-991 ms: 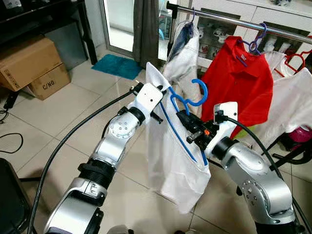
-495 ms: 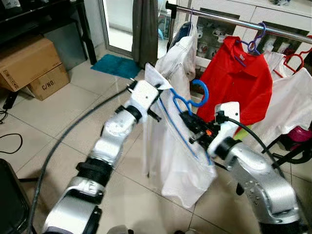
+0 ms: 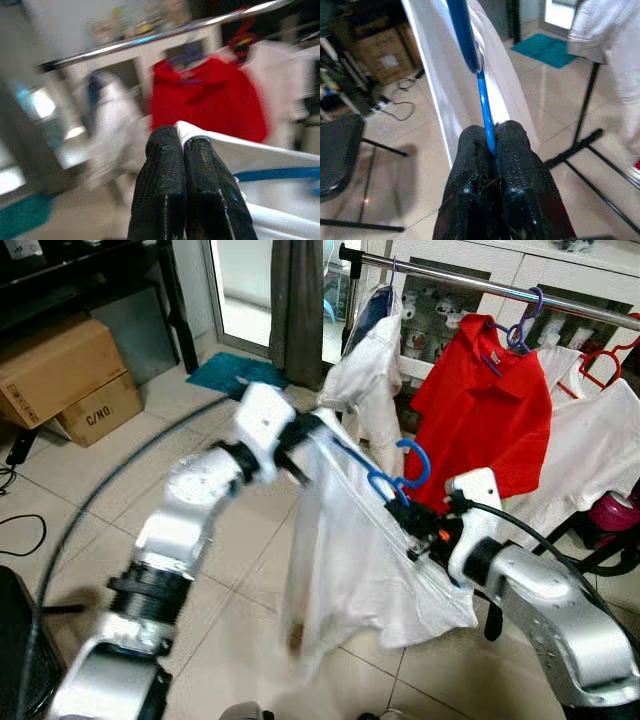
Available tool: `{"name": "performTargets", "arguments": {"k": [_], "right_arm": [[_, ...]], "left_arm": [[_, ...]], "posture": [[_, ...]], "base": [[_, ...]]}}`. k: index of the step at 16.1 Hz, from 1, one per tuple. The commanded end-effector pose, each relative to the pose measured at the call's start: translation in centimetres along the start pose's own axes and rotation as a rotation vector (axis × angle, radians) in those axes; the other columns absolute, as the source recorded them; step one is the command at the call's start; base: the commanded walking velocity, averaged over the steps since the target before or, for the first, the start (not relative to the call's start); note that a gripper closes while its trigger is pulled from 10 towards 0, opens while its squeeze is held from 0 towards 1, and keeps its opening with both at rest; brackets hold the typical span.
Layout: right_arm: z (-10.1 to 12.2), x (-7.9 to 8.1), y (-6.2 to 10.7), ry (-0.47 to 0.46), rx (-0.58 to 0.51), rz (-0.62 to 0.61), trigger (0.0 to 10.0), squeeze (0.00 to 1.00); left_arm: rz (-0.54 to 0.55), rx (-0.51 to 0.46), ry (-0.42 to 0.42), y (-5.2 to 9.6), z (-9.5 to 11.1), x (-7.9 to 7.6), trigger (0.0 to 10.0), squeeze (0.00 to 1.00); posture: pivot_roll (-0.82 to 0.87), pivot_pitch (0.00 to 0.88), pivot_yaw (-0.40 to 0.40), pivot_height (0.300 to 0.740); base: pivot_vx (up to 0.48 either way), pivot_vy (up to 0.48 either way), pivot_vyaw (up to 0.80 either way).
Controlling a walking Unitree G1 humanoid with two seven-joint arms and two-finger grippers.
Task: Hang hanger
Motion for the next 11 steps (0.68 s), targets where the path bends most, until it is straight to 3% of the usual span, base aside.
{"name": "performTargets", "arguments": {"k": [1,3,6,7,9,10,11], "right_arm": [[0.9,-0.3,1.1,0.013,-0.053,0.043,0.0,0.0],[1.7,0.5,2.7,-0.026,-0.121,0.175,0.0,0.0],[1.7,0.6,3.6,-0.053,-0.14,0.219,0.0,0.0],[1.8,0.3,3.5,-0.079,-0.154,0.181,0.0,0.0],[1.8,-0.7,3.0,-0.123,-0.162,0.079,0.0,0.0],[1.7,-1.1,2.7,-0.137,-0.155,0.033,0.0,0.0],[1.5,-2.2,2.1,-0.182,-0.139,-0.08,0.0,0.0]], "left_arm": [[0.205,-0.03,-0.048,0.8,1.9,3.9,0.0,0.0],[0.404,-0.015,-0.08,2.6,3.0,8.0,0.0,0.0],[0.492,-0.009,-0.085,3.5,3.8,10.3,0.0,0.0],[0.51,-0.015,-0.047,3.6,3.7,10.8,0.0,0.0],[0.502,0.008,0.045,3.4,2.0,10.6,0.0,0.0],[0.454,0.027,0.059,3.0,1.3,9.8,0.0,0.0],[0.332,0.065,0.067,2.1,0.1,7.6,0.0,0.0]], "posture": [[0.0,0.0,-0.046,0.74],[-0.01,0.0,-0.046,0.74],[-0.01,0.0,-0.044,0.74],[-0.01,0.0,-0.039,0.74],[-0.01,0.0,-0.037,0.74],[-0.01,0.0,-0.037,0.74],[-0.01,0.0,-0.038,0.74]], "base": [[0.0,0.0,0.0],[0.0,0.0,0.0],[0.0,0.0,0.0],[0.0,0.0,0.0],[0.0,0.0,0.0],[0.0,0.0,0.0],[0.0,0.0,0.0]]}}
Point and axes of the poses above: a point about 5 cm out from each wrist's last joint towards the gripper, its own y axis pointing back from the gripper into the wrist, its own z axis along the axis of the wrist's last joint, x = y × z, the point moved 1 cm from there along -y, pointing out of the wrist towards the gripper, and after that the axes turned 13 degrees about y, right-handed, at the moved point
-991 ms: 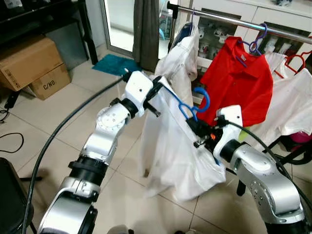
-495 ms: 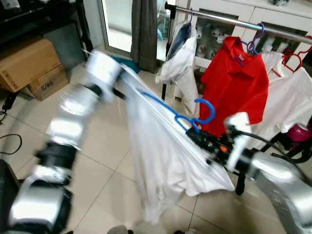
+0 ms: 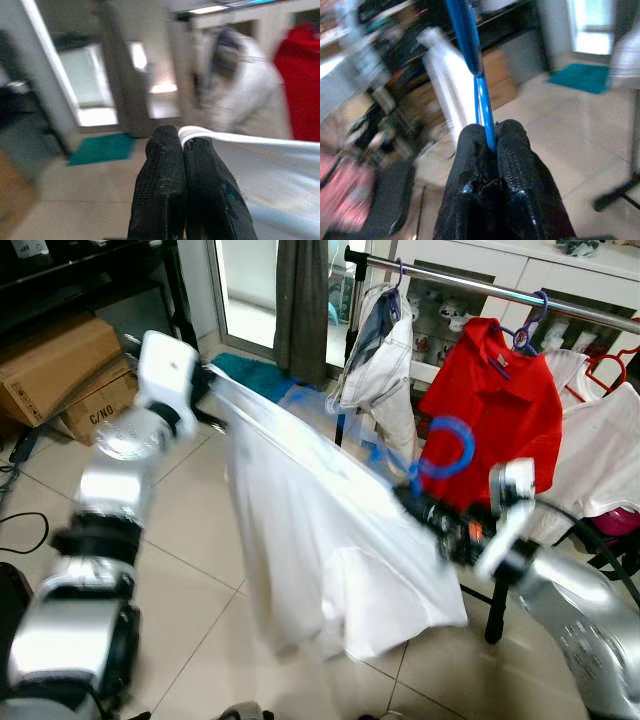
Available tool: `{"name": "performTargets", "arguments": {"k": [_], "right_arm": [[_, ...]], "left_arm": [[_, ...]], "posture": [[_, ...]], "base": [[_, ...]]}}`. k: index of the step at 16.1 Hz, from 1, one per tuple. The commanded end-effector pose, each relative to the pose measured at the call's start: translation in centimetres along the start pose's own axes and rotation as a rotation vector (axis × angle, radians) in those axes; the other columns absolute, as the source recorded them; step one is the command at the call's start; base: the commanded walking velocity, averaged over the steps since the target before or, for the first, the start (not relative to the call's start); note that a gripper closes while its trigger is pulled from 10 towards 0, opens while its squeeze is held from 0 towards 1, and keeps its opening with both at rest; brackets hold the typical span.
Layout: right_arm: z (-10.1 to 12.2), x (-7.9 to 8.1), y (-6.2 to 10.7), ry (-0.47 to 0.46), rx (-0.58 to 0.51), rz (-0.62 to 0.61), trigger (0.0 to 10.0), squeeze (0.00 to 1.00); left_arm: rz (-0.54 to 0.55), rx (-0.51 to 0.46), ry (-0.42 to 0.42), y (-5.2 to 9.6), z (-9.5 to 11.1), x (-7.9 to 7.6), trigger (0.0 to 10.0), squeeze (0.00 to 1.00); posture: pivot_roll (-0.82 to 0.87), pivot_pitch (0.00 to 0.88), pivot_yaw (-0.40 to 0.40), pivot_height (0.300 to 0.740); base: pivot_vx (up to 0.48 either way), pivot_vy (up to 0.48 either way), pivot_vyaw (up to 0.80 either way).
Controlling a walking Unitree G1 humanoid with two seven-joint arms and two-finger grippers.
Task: Hang hanger
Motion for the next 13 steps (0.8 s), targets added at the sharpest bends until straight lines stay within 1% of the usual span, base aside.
{"name": "performTargets", "arguments": {"k": [1,2,3,4,5,6,7,8,9,10,11,12,13], "right_arm": [[-0.2,-1.7,0.0,-0.046,0.014,-0.15,0.0,0.0],[0.1,-2.1,-0.5,-0.101,-0.019,-0.222,0.0,0.0],[0.2,-2.3,-0.9,-0.146,-0.046,-0.266,0.0,0.0],[0.7,-2.6,-1.8,-0.238,-0.108,-0.357,0.0,0.0],[0.7,-2.9,-2.0,-0.264,-0.121,-0.396,0.0,0.0],[0.8,-3.5,-2.2,-0.293,-0.134,-0.469,0.0,0.0],[0.7,-4.3,-2.1,-0.299,-0.138,-0.535,0.0,0.0],[0.6,-5.1,-1.8,-0.275,-0.124,-0.605,0.0,0.0],[0.1,-5.5,-1.4,-0.218,-0.065,-0.651,0.0,0.0],[-0.2,-5.7,-1.2,-0.194,-0.038,-0.663,0.0,0.0],[-1.3,-5.7,-0.8,-0.151,0.049,-0.668,9.0,0.0],[-2.1,-5.5,-0.2,-0.083,0.115,-0.67,10.0,0.0],[-3.2,-5.0,0.4,-0.028,0.197,-0.647,10.0,0.0]], "left_arm": [[-0.114,0.028,0.009,-0.2,-0.7,-2.5,0.0,0.0],[-0.205,0.049,0.021,-0.2,-1.6,-4.9,0.0,0.0],[-0.264,0.065,0.031,-0.2,-2.3,-6.7,0.0,0.0],[-0.418,0.102,0.062,0.2,-3.7,-11.5,0.0,0.0],[-0.471,0.112,0.075,0.4,-4.1,-13.3,0.0,0.0],[-0.552,0.125,0.092,0.9,-4.5,-15.7,0.0,0.0],[-0.593,0.128,0.097,1.3,-4.6,-17.1,0.0,0.0],[-0.602,0.125,0.112,1.6,-4.6,-17.6,0.0,0.0],[-0.563,0.123,0.135,1.8,-4.5,-17.1,0.0,0.0],[-0.54,0.123,0.145,1.9,-4.5,-16.7,0.0,0.0],[-0.454,0.124,0.164,2.2,-4.7,-15.2,0.0,0.0],[-0.353,0.13,0.178,2.6,-5.1,-13.3,0.0,0.0],[-0.224,0.141,0.196,3.5,-5.9,-11.1,10.0,0.0]], "posture": [[-0.01,0.0,-0.039,0.74],[-0.01,0.0,-0.041,0.74],[-0.01,0.0,-0.045,0.74],[0.0,0.0,-0.046,0.74],[0.0,0.0,-0.047,0.74],[0.0,0.0,-0.047,0.74],[0.0,0.0,-0.048,0.74],[0.0,0.0,-0.046,0.74],[-0.01,0.0,-0.043,0.74],[-0.01,0.0,-0.042,0.74],[-0.01,0.0,-0.033,0.74],[-0.01,0.0,-0.029,0.74],[-0.01,0.0,-0.032,0.74]], "base": [[0.0,0.0,0.0],[0.0,0.0,0.0],[0.0,0.0,0.0],[0.0,0.0,0.0],[0.0,0.0,0.0],[0.0,0.0,0.0],[0.0,0.0,0.0],[0.0,0.0,0.0],[0.0,0.0,0.0],[0.0,0.0,0.0],[0.0,0.0,0.0],[0.0,0.0,0.0],[0.0,0.0,0.0]]}}
Point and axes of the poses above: a point about 5 cm out from each wrist's last joint towards the gripper, its own y axis pointing back from the gripper into the wrist, its own z axis along the axis of the wrist's last joint, x = y × z, the point moved 1 cm from there along -y, pointing out of the wrist towards the gripper, and after that the axes turned 13 degrees about y, right-handed, at the moved point
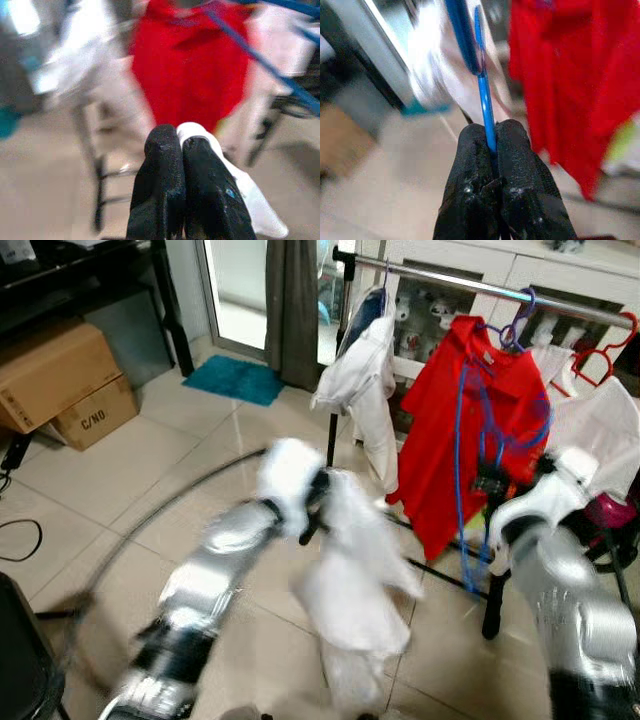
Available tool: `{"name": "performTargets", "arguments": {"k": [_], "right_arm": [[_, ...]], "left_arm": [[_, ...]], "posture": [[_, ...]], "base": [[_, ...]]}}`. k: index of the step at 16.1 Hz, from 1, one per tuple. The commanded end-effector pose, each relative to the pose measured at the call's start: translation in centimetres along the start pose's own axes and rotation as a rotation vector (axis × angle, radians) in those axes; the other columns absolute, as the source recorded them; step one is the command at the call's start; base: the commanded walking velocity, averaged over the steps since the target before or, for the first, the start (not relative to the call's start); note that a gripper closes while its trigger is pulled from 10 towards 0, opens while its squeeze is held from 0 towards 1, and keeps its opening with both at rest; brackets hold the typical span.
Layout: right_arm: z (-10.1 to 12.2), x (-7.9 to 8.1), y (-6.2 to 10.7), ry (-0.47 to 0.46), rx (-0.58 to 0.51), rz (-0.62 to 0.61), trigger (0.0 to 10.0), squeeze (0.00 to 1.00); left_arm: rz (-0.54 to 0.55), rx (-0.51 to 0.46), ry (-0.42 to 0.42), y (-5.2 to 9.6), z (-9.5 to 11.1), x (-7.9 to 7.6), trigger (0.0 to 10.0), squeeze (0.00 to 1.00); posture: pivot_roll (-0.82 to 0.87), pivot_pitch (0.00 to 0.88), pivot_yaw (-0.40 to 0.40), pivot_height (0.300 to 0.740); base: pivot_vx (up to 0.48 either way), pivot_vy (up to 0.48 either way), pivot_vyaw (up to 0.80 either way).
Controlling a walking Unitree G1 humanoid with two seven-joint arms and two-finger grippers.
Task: Hang hanger
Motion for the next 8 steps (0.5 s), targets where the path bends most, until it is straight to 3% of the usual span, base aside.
{"name": "performTargets", "arguments": {"k": [1,2,3,4,5,6,7,8], "right_arm": [[-1.0,0.0,0.4,0.045,0.065,-0.014,10.0,0.0],[-2.4,-0.9,1.1,0.096,0.118,-0.091,10.0,0.0],[-2.5,-1.0,1.4,0.092,0.117,-0.102,10.0,0.0],[-2.2,-1.0,1.7,0.089,0.097,-0.117,10.0,0.0],[-1.7,-0.9,1.7,0.105,0.07,-0.123,10.0,0.0],[-1.2,-0.3,1.6,0.101,0.051,-0.085,10.0,0.0],[-1.0,0.1,1.6,0.093,0.033,-0.078,10.0,0.0],[-1.0,0.2,1.6,0.084,0.028,-0.085,10.0,0.0]], "left_arm": [[0.09,-0.028,0.021,0.9,0.2,1.2,10.0,0.0],[0.241,-0.01,0.072,2.6,-0.6,3.1,10.0,0.0],[0.316,-0.038,0.087,3.2,-0.7,3.7,10.0,0.0],[0.461,-0.08,0.063,4.4,-0.8,4.8,10.0,0.0],[0.539,-0.089,0.072,4.9,-0.9,5.3,10.0,0.0],[0.614,-0.058,0.09,5.2,-1.5,5.6,10.0,0.0],[0.593,-0.063,0.164,5.1,-1.9,5.3,10.0,0.0],[0.539,-0.144,0.156,5.0,-1.3,4.6,10.0,0.0]], "posture": [[-0.01,0.0,-0.044,0.74],[-0.01,0.0,-0.051,0.74],[-0.01,0.0,-0.053,0.74],[-0.01,0.0,-0.045,0.74],[0.0,0.012,-0.035,0.74],[0.0,0.017,-0.041,0.74],[0.0,0.013,-0.045,0.74],[0.01,0.001,-0.05,0.74]], "base": [[0.0,0.0,-0.8],[0.0,0.0,-0.8],[0.0,0.0,-0.8],[0.0,0.0,-0.8],[0.0,0.0,-0.8],[0.0,0.0,0.0],[0.0,0.0,0.0],[0.0,0.0,0.0]]}}
Point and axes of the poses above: a point about 5 cm out from each wrist's last joint towards the gripper, its own y axis pointing back from the gripper into the wrist, its own z axis along the axis of the wrist's last joint, x = y × z, the point moved 1 cm from there along -y, pointing out of the wrist towards the gripper, and after that the axes turned 13 degrees about y, right-handed, at the moved point
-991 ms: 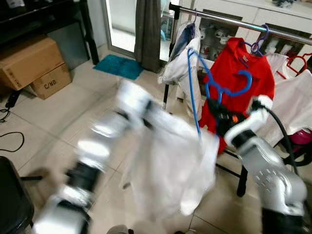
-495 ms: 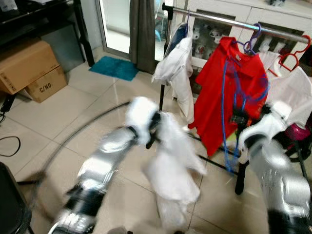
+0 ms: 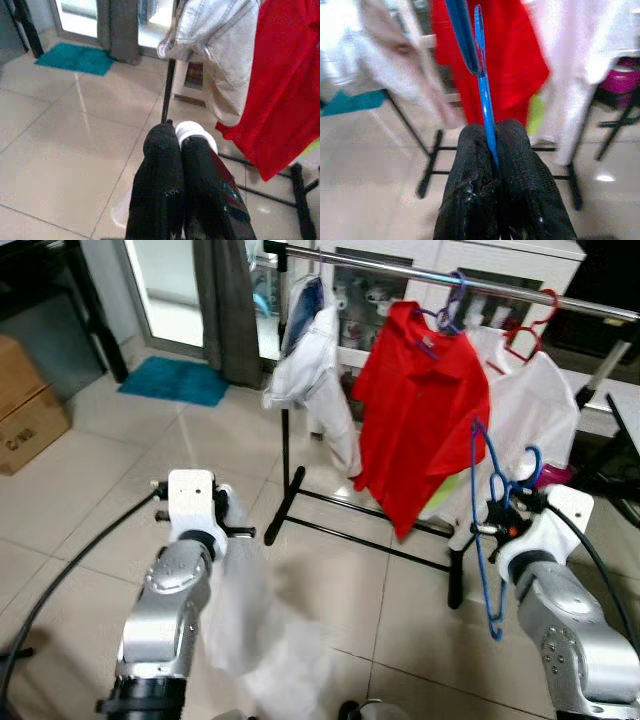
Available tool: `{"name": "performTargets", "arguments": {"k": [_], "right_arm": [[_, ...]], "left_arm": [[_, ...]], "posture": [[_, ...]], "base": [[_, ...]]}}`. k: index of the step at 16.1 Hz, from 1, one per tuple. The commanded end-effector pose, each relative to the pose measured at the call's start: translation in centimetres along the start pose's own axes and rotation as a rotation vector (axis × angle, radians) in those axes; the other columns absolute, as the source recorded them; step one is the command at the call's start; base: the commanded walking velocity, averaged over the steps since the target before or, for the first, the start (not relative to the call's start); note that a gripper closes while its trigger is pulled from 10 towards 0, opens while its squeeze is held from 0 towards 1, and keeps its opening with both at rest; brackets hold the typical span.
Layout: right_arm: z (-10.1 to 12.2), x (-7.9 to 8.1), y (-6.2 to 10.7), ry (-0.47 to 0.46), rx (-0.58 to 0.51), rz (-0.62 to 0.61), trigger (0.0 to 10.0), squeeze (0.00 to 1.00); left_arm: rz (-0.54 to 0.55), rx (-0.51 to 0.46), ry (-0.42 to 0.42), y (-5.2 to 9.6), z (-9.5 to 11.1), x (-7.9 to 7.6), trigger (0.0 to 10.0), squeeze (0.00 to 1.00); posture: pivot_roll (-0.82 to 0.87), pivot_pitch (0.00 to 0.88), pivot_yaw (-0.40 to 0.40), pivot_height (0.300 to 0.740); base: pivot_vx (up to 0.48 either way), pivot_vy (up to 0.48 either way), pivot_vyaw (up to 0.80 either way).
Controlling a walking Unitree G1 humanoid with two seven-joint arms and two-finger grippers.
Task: Hang hanger
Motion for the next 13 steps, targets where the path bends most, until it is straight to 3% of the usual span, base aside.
{"name": "performTargets", "arguments": {"k": [1,3,7,8,9,10,13], "right_arm": [[0.4,0.2,0.1,-0.013,-0.022,0.01,10.0,0.0],[0.8,0.4,0.0,-0.017,-0.03,0.009,10.0,0.0],[0.8,0.6,0.3,-0.063,-0.055,0.004,10.0,0.0],[0.5,0.7,0.4,-0.049,-0.04,-0.008,10.0,0.0],[0.3,0.5,0.2,-0.027,-0.041,-0.057,10.0,0.0],[0.2,0.4,0.1,0.001,-0.05,-0.083,10.0,0.0],[-0.3,0.9,0.3,-0.023,-0.027,-0.021,10.0,0.0]], "left_arm": [[-0.026,-0.08,0.016,0.2,1.3,-0.4,10.0,0.0],[-0.036,-0.111,0.04,0.0,1.8,-0.6,10.0,0.0],[-0.115,-0.175,0.101,0.3,3.1,-1.4,10.0,0.0],[-0.189,-0.139,0.068,0.3,3.0,-2.1,10.0,0.0],[-0.196,-0.083,0.008,0.2,2.6,-2.3,10.0,0.0],[-0.207,-0.051,0.02,0.2,2.2,-2.5,10.0,0.0],[-0.265,-0.001,-0.065,1.0,1.4,-2.7,10.0,0.0]], "posture": [[0.01,0.0,-0.05,0.74],[0.01,0.008,-0.038,0.74],[0.01,0.0,-0.036,0.74],[0.01,0.0,-0.038,0.74],[0.01,0.0,-0.03,0.74],[0.01,0.0,-0.023,0.74],[0.02,0.0,-0.019,0.74]], "base": [[0.0,0.0,0.0],[0.0,0.0,0.0],[0.0,0.0,-0.8],[0.0,0.0,-0.8],[0.0,0.0,-0.8],[0.0,0.0,-0.8],[0.0,0.0,-0.8]]}}
Point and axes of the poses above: a point about 5 cm out from each wrist's last joint towards the gripper, its own y axis pointing back from the gripper into the wrist, its own z axis along the axis of the wrist's last joint, x = y × z, the point moved 1 cm from there along -y, pointing out of the wrist towards the gripper, and after that the axes turned 13 degrees about y, right-handed, at the moved point
